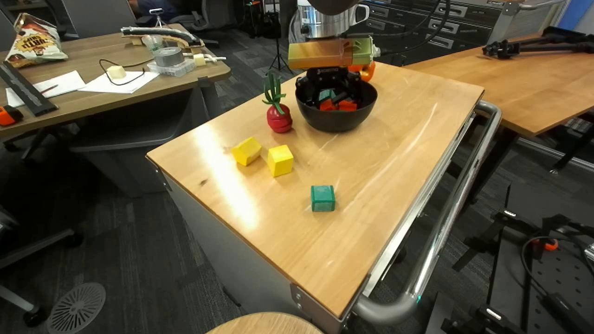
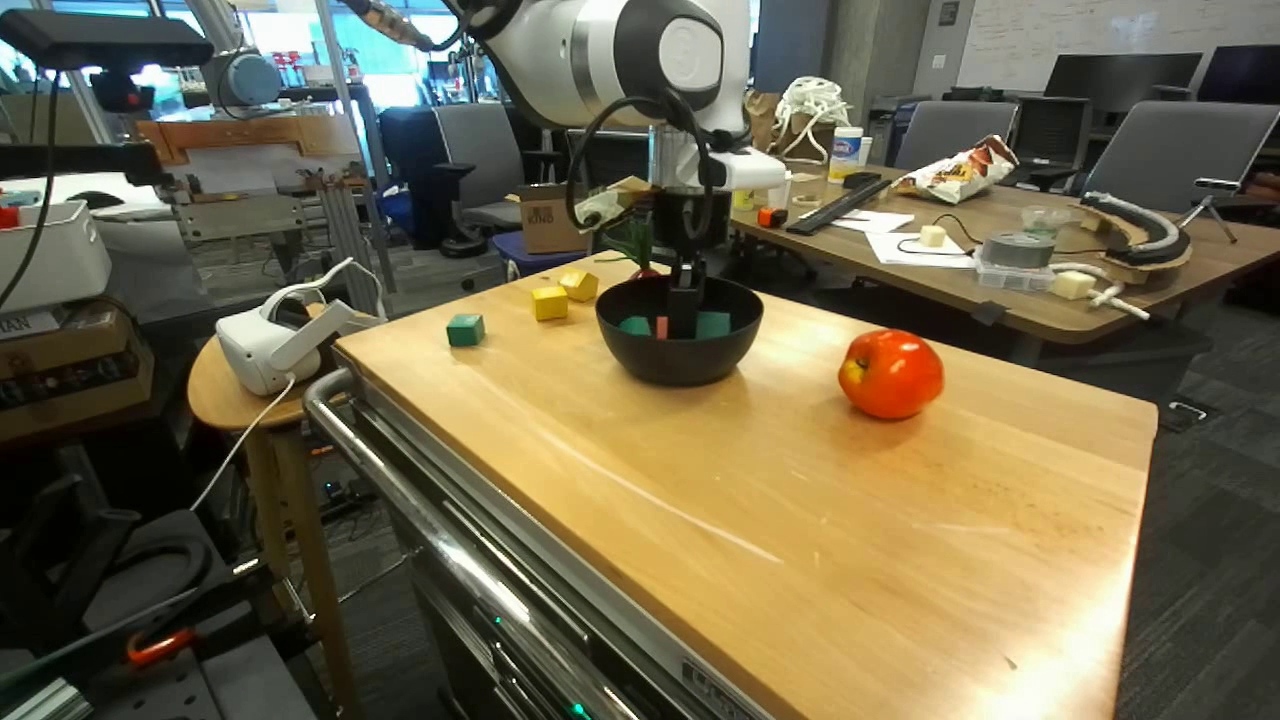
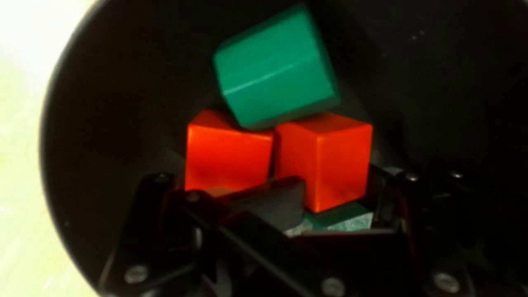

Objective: Remove the blocks from the black bowl

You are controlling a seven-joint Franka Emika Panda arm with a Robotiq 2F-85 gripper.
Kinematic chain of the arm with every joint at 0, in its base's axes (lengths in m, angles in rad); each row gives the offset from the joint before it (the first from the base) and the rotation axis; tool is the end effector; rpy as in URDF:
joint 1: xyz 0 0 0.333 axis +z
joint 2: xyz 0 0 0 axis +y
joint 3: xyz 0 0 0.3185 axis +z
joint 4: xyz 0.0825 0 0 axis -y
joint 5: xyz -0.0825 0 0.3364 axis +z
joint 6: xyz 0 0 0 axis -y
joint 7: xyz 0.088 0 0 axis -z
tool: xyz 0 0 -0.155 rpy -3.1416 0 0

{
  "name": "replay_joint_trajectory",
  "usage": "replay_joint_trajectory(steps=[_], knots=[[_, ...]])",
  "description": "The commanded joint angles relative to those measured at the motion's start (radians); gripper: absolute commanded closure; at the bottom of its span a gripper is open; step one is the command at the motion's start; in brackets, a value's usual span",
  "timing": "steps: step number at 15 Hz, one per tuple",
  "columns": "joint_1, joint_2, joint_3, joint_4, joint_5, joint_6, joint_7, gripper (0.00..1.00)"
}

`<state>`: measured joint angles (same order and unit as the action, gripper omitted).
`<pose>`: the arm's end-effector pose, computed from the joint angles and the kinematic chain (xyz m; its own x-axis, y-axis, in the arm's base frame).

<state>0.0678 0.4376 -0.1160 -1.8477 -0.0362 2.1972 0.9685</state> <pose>0.5915 -0.0280 0.2681 0.5531 -0.8330 0.0139 -0.8285 -0.5482 0.1147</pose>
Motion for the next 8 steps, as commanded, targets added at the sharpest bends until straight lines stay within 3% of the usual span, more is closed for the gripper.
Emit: replay_joint_trajectory(steps=[1, 8], knots=[[0.0, -0.044, -0.009, -0.03, -0.015, 0.058, 0.004, 0.89], [-0.036, -0.303, 0.002, -0.136, 0.017, 0.031, -0.096, 0.89]])
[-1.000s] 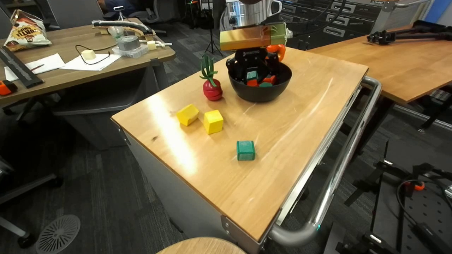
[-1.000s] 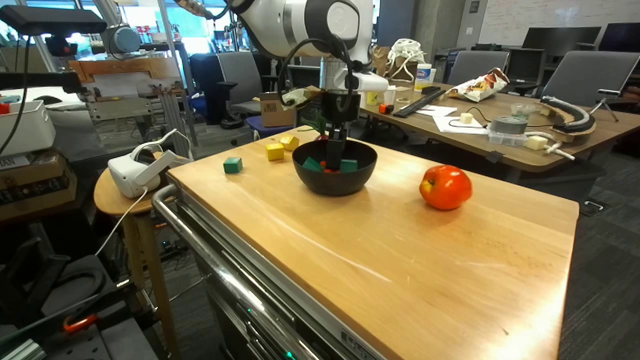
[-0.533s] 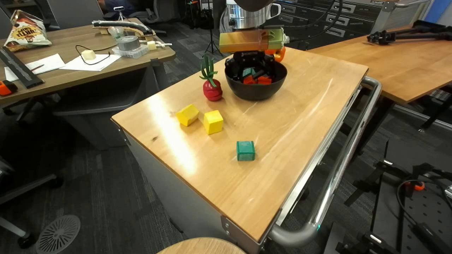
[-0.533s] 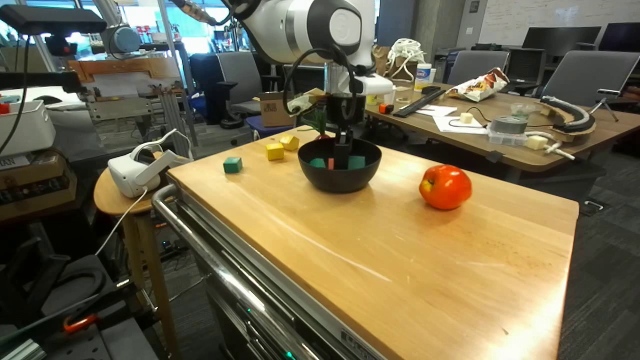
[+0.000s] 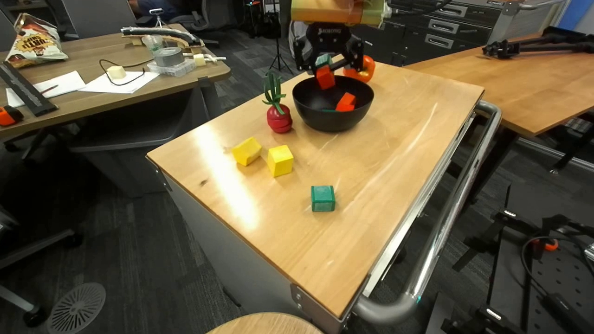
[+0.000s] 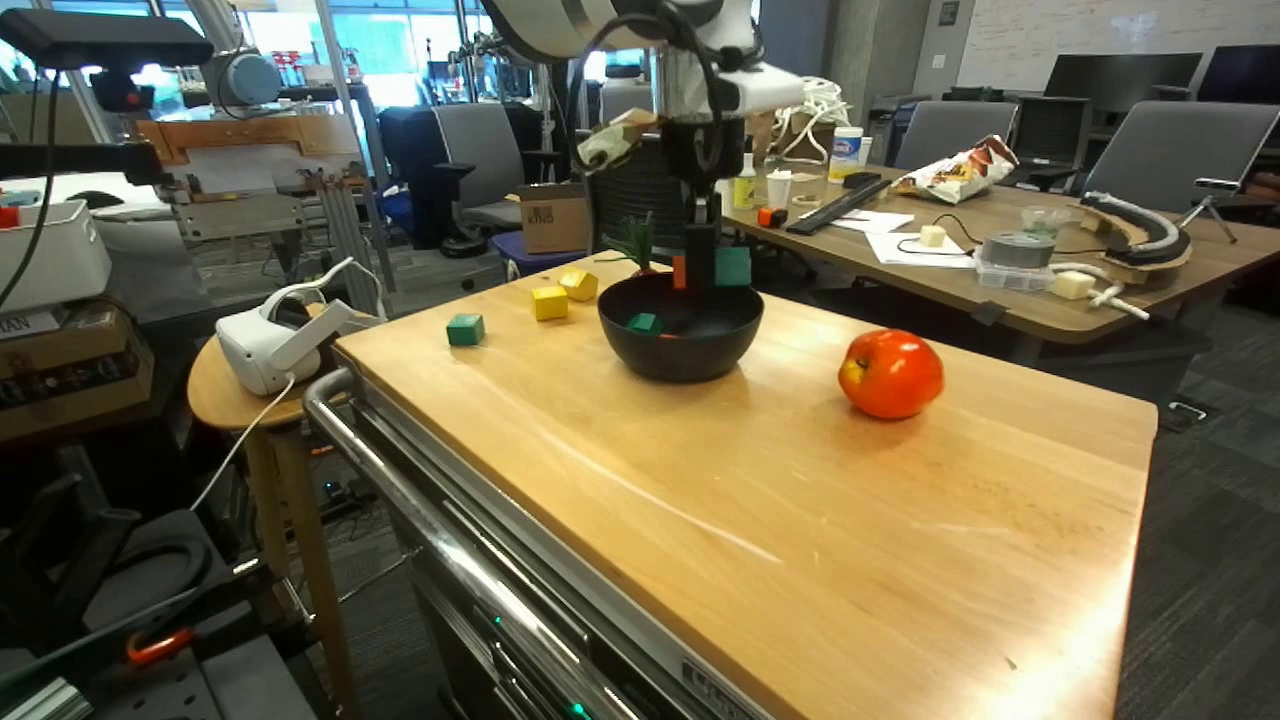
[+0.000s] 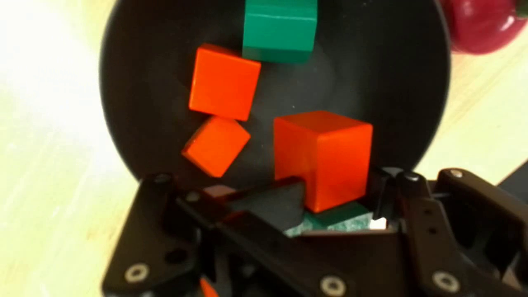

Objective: Remove the blocks from the black bowl

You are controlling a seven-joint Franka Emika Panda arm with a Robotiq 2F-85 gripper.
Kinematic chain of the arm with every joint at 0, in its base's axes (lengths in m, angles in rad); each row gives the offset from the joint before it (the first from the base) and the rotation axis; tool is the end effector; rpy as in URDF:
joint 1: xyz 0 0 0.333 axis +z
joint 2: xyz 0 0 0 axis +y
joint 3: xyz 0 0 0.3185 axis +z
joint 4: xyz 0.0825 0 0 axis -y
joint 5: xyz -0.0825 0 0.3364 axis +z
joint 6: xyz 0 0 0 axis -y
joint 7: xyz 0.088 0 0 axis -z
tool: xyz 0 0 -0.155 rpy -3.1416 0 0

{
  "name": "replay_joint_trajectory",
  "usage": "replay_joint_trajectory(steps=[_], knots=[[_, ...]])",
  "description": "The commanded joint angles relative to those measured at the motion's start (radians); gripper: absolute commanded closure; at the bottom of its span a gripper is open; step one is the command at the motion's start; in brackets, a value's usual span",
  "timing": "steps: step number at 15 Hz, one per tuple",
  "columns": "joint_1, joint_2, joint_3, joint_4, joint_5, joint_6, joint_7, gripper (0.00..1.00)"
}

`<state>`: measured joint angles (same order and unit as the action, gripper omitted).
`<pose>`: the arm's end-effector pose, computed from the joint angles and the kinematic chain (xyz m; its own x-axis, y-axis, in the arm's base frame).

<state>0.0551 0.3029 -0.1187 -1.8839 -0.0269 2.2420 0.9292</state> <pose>0.5913 -0.0361 0.3367 0.5629 -0.8227 0.0796 -0.8248 -0.5654 -0.0109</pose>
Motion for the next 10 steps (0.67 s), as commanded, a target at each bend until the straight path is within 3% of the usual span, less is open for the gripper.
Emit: replay_joint_trajectory(steps=[1, 4, 6, 10], knots=[[-0.031, -0.212, -0.004, -0.117, -0.009, -0.032, -0.051, 0.89], [-0.083, -0.305, -0.015, -0.185, -0.002, -0.076, -0.039, 0.89], [-0.118, -0.331, -0.026, -0.256, -0.047, -0.045, -0.009, 0.89], [-0.177, -0.308, -0.041, -0.393, 0.002, 0.077, -0.024, 0.89]])
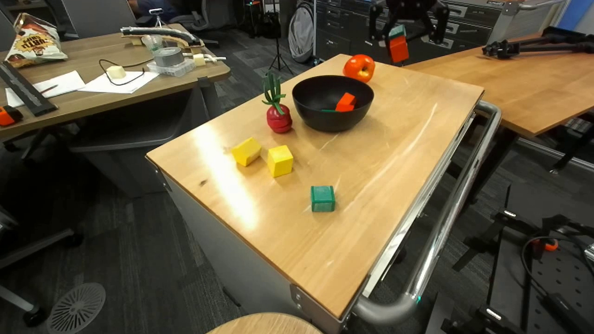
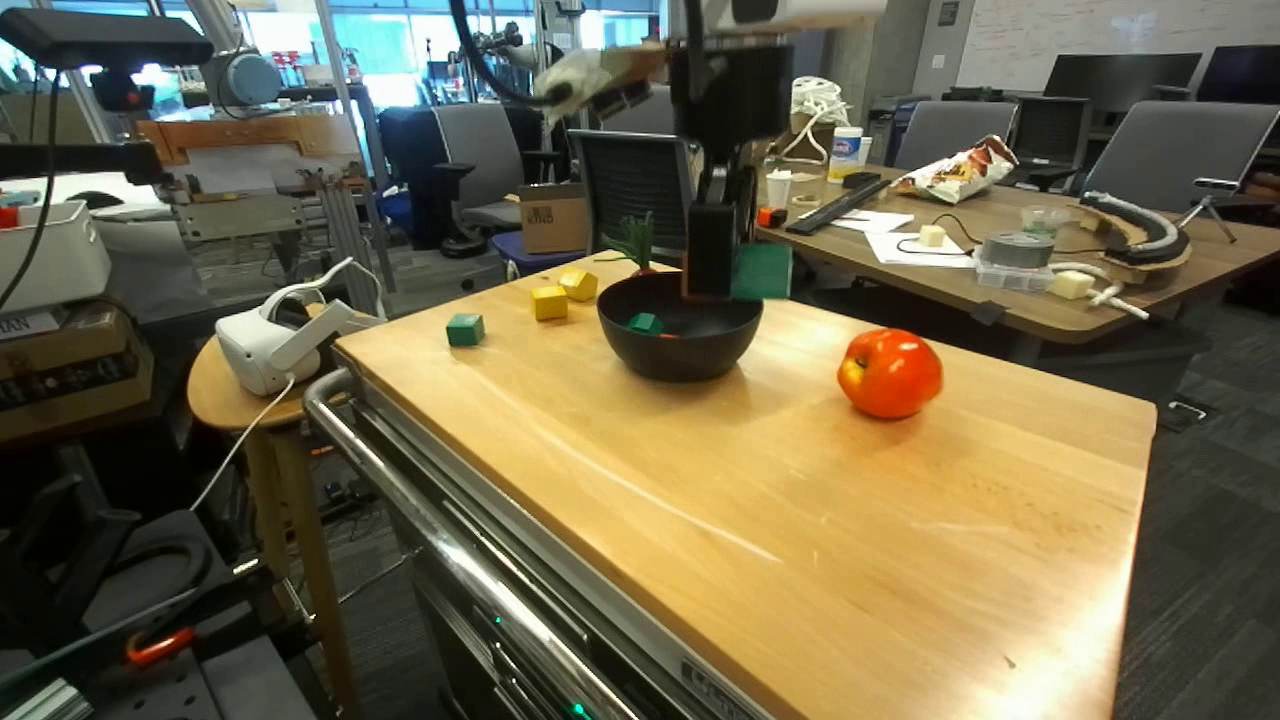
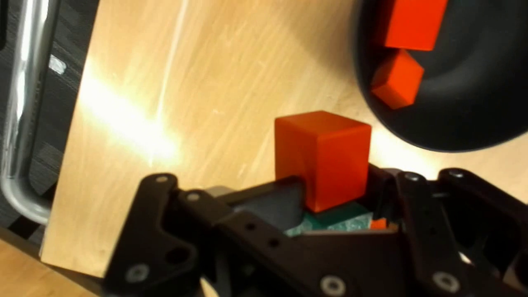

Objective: Remove the blocks from the black bowl

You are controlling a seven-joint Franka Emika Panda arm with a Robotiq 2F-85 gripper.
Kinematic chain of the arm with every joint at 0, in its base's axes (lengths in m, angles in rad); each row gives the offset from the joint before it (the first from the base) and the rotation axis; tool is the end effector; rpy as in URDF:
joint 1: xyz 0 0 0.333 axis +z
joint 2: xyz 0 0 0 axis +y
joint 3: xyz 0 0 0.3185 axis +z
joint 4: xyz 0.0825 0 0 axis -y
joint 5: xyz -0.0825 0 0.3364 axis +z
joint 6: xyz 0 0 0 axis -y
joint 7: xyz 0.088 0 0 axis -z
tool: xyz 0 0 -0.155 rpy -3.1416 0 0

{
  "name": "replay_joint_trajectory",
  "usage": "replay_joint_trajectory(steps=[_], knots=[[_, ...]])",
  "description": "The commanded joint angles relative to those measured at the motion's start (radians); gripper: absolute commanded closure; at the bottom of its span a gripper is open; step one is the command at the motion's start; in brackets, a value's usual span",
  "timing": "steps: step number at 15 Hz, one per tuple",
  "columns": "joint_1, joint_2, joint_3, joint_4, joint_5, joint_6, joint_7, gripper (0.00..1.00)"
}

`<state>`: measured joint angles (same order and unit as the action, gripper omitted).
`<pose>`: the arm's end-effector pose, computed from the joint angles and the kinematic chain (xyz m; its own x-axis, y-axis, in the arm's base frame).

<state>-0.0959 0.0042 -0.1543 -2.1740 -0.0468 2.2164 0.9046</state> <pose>0.4846 -0.1272 0.3755 0.4283 -0.9020 0.0540 -0.9032 -0.4292 -0.0055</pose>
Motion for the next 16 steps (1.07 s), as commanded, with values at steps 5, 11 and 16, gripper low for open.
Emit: replay_joint_trajectory(steps=[5, 11, 16], knots=[[-0.057, 0.05, -0.018, -0.187, 0.088, 0.245, -0.013, 0.89], [-0.054, 0.093, -0.024, -0.188, 0.094, 0.333, -0.019, 0.48], [-0.044, -0.033, -0.008, -0.19, 0.138, 0.305, -0.08, 0.12]])
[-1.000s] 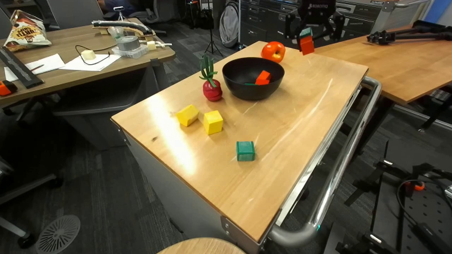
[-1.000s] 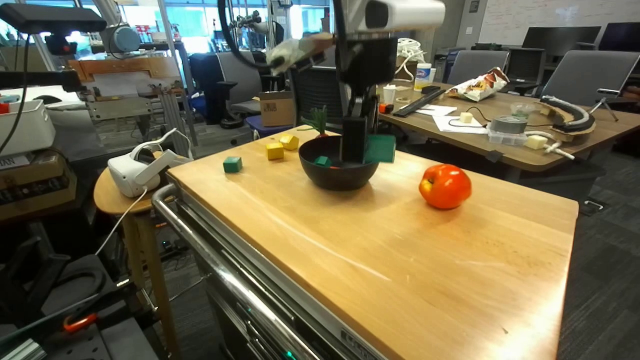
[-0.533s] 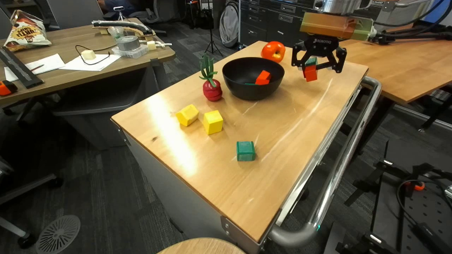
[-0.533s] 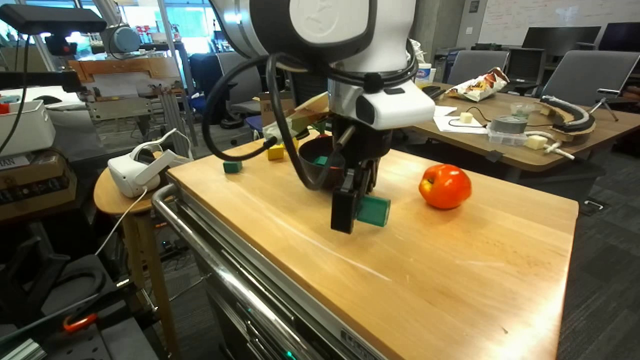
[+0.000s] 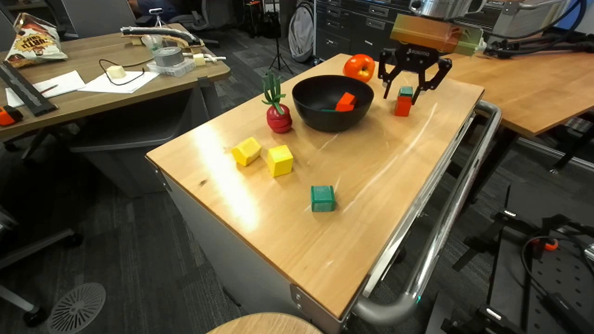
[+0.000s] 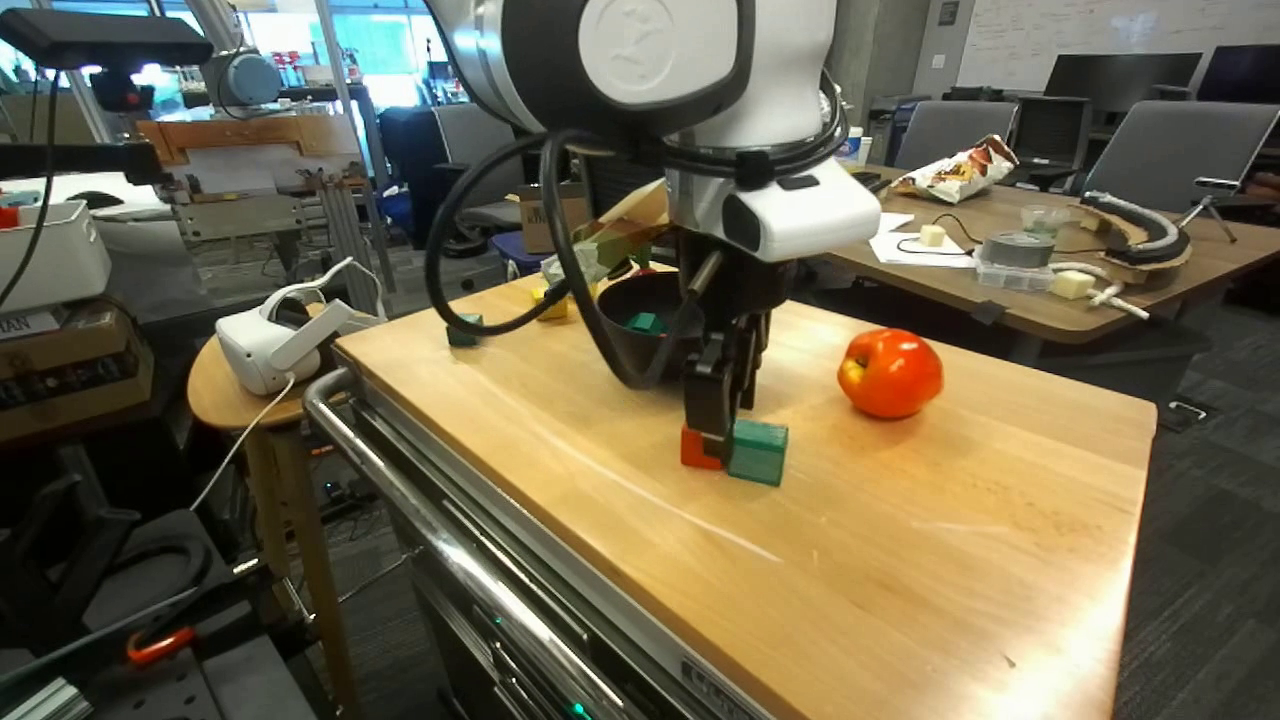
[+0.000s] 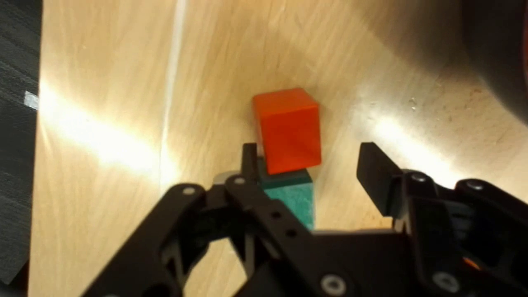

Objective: Remove the blocks from the black bowl

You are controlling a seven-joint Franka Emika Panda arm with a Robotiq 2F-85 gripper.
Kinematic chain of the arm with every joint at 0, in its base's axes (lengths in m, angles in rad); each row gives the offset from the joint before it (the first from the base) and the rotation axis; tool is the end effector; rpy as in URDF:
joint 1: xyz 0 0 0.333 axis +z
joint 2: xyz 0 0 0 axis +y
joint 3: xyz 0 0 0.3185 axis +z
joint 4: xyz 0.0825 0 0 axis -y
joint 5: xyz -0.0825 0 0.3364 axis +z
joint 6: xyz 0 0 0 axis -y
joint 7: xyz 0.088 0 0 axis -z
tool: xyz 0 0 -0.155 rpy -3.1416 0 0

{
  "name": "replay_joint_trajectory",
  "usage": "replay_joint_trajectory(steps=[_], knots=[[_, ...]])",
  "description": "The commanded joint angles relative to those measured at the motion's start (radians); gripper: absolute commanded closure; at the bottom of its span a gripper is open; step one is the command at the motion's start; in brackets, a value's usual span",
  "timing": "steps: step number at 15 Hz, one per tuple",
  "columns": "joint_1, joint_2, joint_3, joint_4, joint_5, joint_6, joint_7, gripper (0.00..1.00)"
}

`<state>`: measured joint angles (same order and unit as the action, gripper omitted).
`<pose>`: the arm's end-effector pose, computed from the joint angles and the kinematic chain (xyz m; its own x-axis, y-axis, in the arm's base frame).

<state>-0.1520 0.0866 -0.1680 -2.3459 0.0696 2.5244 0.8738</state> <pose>0.4686 -0.1542 0.2959 0.3161 -0.9481 0.0357 -0.9437 -0.3180 -0.0908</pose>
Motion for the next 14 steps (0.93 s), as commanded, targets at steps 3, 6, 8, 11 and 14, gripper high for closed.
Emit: replay_joint_trajectory(steps=[3, 6, 8, 11, 14], knots=[[0.032, -0.224, 0.036, 0.012, -0.018, -0.023, -0.08, 0.0], [0.059, -0.26, 0.096, 0.078, -0.017, -0.028, -0.133, 0.0], [0.096, -0.222, 0.127, 0.14, 0.037, -0.046, -0.208, 0.0], [0.127, -0.139, 0.153, 0.214, 0.091, -0.107, -0.272, 0.0], [0.13, -0.029, 0.153, 0.273, 0.109, -0.155, -0.312, 0.12]])
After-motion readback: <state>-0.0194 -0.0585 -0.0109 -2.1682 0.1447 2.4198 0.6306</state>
